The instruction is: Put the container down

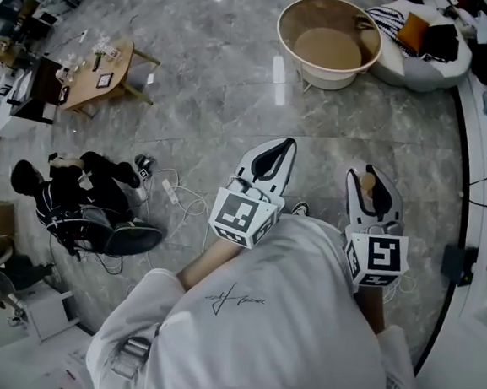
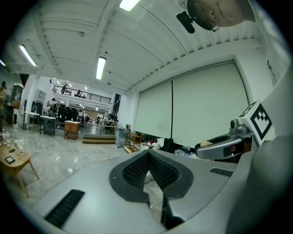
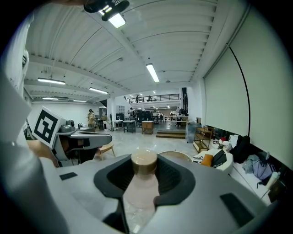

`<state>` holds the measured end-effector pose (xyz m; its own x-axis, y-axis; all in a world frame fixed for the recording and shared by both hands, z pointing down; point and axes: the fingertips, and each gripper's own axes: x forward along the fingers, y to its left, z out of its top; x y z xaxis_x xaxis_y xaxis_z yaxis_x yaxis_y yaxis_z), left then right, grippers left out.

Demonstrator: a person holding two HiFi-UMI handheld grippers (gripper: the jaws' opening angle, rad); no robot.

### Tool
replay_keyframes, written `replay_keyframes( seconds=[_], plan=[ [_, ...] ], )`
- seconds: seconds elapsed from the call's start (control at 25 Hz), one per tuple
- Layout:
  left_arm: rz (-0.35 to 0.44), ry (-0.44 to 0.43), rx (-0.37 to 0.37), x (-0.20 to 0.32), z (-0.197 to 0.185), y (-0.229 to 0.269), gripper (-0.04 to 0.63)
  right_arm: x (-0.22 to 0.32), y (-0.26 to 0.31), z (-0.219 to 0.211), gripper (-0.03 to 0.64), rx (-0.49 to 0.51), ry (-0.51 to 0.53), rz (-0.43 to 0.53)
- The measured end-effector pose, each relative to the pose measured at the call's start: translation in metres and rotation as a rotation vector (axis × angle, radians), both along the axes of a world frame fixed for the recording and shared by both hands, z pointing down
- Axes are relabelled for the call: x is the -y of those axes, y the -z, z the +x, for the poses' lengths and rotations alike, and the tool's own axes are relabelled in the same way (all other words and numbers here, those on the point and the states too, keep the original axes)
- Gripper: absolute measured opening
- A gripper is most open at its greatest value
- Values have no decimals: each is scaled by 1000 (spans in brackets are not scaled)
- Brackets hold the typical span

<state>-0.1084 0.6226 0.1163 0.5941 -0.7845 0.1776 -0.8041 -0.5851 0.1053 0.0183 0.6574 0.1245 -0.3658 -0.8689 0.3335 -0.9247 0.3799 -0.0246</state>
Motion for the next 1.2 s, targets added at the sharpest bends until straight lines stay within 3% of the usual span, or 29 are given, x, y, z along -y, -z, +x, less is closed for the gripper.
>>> replay_keyframes(
  seconds=[0.28, 0.56, 1.2],
  plan=[
    [-24, 39, 3, 8, -7, -1, 18, 10, 3, 5, 140, 9, 16, 2],
    [-30, 16, 9, 25, -4, -1, 18, 26, 2, 9, 140, 17, -7, -4],
    [-52, -26, -15, 128, 4, -8, 18, 125, -6, 10, 140, 14, -21, -40]
  ],
)
